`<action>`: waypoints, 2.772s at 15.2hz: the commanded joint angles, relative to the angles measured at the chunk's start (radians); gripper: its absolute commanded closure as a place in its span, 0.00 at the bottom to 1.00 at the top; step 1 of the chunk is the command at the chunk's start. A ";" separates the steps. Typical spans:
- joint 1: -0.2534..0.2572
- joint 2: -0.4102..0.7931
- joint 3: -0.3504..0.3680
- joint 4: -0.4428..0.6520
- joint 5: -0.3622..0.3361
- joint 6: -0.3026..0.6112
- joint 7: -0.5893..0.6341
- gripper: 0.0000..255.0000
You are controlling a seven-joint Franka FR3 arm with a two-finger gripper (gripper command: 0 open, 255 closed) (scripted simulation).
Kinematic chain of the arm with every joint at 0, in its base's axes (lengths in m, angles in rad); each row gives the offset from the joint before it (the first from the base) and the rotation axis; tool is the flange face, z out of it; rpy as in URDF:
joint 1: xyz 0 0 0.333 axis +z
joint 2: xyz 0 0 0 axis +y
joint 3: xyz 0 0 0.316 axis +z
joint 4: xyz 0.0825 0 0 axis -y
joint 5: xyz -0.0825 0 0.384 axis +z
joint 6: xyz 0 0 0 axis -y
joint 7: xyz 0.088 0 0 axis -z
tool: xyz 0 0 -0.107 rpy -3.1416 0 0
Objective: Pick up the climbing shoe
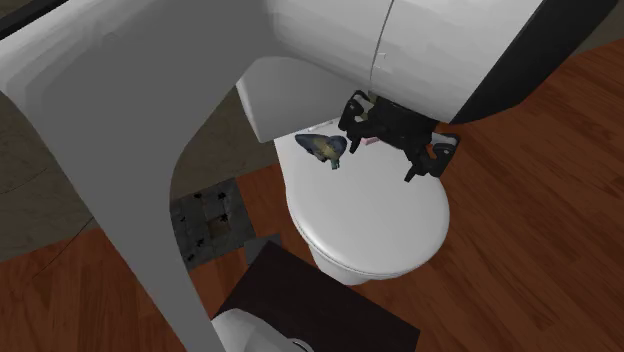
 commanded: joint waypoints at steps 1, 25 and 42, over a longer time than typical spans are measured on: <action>0.000 0.000 0.000 0.000 0.000 0.000 0.000 0.00; 0.207 0.642 0.030 -0.093 0.232 0.667 -0.327 0.00; 0.219 0.737 0.037 -0.121 0.273 0.784 -0.379 1.00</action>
